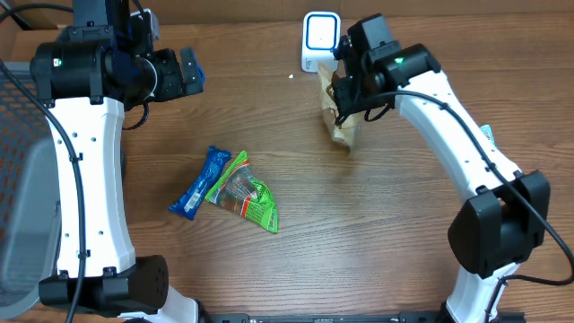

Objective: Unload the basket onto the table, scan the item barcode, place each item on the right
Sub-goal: 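Lower the snack bag back onto the table center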

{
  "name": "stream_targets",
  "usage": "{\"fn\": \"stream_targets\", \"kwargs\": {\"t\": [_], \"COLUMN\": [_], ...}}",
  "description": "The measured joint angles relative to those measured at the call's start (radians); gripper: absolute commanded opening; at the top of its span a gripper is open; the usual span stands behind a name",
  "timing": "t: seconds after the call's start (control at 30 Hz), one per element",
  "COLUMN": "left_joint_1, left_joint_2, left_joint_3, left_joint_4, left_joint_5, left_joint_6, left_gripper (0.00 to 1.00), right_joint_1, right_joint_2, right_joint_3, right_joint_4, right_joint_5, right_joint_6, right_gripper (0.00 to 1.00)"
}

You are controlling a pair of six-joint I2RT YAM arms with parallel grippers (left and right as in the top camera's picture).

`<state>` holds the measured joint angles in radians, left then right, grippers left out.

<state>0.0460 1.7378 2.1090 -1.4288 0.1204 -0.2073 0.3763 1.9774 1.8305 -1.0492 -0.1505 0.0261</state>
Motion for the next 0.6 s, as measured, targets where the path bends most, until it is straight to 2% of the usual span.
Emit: {"fn": "stream_targets", "kwargs": {"t": [0.6], "left_joint_1": [0.000], "left_joint_2": [0.000], "left_joint_3": [0.000], "left_joint_4": [0.000], "left_joint_5": [0.000], "left_joint_6": [0.000], "left_gripper": [1.00], "right_joint_1": [-0.202], "right_joint_2": [-0.001], "right_joint_3": [0.000], "right_joint_4": [-0.029], "right_joint_5": [-0.522], "right_joint_6": [-0.038], "right_gripper": [0.04]}}
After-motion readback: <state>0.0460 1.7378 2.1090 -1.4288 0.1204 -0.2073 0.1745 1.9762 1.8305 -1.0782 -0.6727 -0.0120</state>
